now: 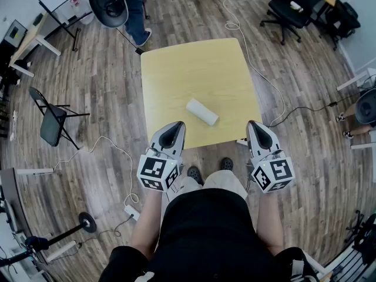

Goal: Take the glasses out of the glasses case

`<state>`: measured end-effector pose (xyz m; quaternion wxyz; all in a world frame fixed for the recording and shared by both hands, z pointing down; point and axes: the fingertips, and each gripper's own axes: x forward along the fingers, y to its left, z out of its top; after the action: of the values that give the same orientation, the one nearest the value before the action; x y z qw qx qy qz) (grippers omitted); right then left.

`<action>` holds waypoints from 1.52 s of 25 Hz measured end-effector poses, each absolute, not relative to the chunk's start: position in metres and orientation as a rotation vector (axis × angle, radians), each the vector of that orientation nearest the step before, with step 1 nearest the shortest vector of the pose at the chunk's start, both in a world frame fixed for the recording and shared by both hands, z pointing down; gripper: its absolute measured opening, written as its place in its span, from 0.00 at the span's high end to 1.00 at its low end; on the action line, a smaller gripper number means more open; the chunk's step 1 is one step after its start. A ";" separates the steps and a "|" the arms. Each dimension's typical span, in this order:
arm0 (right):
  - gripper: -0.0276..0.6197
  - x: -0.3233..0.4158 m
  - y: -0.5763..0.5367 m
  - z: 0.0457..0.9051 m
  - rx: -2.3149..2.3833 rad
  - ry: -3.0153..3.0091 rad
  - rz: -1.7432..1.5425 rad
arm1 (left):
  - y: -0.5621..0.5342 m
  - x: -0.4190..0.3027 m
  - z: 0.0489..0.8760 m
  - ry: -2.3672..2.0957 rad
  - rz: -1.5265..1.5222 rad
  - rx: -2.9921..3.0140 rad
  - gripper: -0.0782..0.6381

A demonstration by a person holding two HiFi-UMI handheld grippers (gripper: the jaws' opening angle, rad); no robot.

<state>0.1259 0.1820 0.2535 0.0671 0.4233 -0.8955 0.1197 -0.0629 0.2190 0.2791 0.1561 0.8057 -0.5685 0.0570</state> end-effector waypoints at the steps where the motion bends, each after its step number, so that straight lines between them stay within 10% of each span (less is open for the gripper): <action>1: 0.94 0.125 0.182 0.254 1.276 -2.701 0.354 | 0.218 -0.063 0.280 -1.628 0.162 2.305 0.85; 38: 0.93 0.090 0.090 0.278 1.084 -2.762 0.505 | 0.139 -0.067 0.321 -1.597 0.233 2.172 0.85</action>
<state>0.0904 0.0905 0.2784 0.0658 0.3594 -0.9157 0.1675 -0.0670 0.1394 0.3206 0.2161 0.7837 -0.5763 0.0840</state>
